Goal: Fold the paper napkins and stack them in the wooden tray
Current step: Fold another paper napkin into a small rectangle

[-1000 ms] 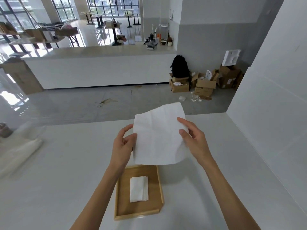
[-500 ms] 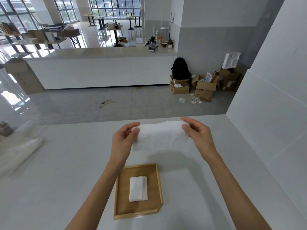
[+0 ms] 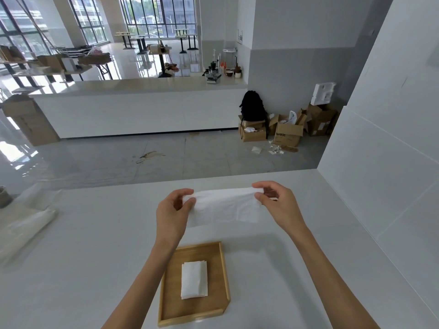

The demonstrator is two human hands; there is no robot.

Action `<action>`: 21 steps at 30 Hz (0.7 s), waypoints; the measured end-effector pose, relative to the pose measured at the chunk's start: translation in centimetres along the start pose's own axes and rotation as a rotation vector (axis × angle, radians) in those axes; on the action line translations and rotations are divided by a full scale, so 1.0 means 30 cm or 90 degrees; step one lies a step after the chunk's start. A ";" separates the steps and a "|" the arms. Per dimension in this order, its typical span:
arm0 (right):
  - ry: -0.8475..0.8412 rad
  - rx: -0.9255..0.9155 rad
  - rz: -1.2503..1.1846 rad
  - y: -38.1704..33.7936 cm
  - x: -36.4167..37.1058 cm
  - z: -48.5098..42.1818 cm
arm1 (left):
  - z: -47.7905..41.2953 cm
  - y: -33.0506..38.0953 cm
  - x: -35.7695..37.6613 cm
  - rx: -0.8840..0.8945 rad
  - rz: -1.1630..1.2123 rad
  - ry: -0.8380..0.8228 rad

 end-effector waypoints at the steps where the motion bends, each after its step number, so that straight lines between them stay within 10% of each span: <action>1: 0.008 -0.001 -0.003 -0.002 -0.006 0.002 | 0.003 0.007 0.001 0.007 -0.008 0.003; 21: 0.047 -0.115 -0.089 -0.251 -0.070 -0.046 | -0.086 0.169 -0.035 0.011 -0.009 -0.162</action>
Point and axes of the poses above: each hand's wrist, its own z-axis away from the middle knuckle, its own x-axis out of the palm, y = z × x, the point moved 8 cm from there along -z, towards the middle knuckle, and after that the axes turned 8 degrees about y, right-handed, at the moved point
